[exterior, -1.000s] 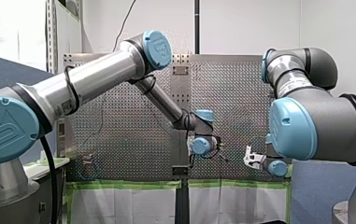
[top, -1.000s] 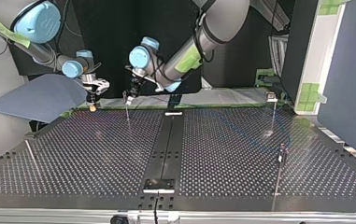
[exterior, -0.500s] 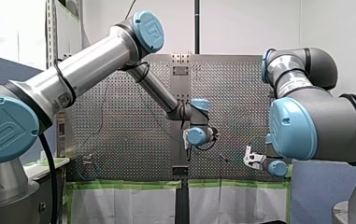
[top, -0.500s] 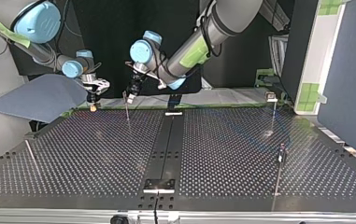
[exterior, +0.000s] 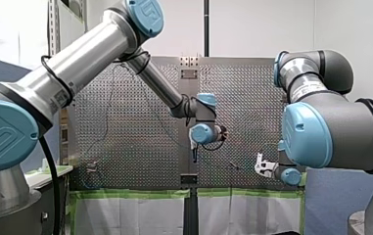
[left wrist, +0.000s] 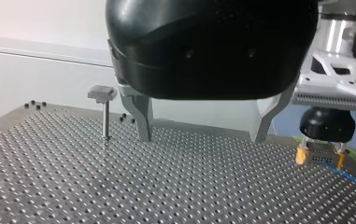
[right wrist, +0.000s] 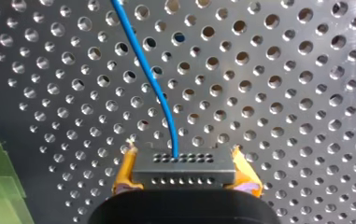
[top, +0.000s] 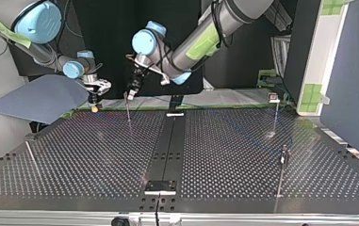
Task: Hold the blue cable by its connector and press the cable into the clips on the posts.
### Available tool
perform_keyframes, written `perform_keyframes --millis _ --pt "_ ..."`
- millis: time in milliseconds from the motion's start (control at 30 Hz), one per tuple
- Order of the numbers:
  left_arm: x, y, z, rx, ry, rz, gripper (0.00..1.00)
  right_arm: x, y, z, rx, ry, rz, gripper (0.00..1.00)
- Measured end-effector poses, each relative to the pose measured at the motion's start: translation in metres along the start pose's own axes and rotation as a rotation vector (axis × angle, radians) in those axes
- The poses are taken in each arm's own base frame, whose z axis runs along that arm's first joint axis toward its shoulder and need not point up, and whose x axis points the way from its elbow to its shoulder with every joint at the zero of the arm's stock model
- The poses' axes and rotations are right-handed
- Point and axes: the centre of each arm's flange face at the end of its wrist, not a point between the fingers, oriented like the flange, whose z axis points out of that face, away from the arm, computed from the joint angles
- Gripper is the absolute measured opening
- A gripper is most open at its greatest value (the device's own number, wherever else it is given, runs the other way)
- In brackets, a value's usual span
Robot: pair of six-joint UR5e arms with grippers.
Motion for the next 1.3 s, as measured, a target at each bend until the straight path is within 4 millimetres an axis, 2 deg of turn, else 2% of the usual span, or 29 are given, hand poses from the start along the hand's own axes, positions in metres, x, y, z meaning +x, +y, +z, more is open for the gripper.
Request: perform_keyframes --millis 467,867,1033,1300 --pt "-0.047 0.012 -0.028 -0.003 -0.109 -0.137 1.0 -0.001 -0.002 -0.001 0.007 -0.015 -0.005 0.0" --pt "-0.08 0.016 -0.055 -0.005 -0.204 -0.181 1.0 0.0 -0.003 -0.001 0.016 -0.02 -0.006 0.0" --pt "-0.09 0.017 -0.065 -0.001 -0.234 -0.198 1.0 0.014 -0.002 -0.003 0.01 -0.022 -0.012 0.0" --pt "-0.109 0.017 -0.093 -0.011 -0.285 -0.228 1.0 0.039 -0.004 -0.016 -0.016 -0.018 -0.016 0.0"
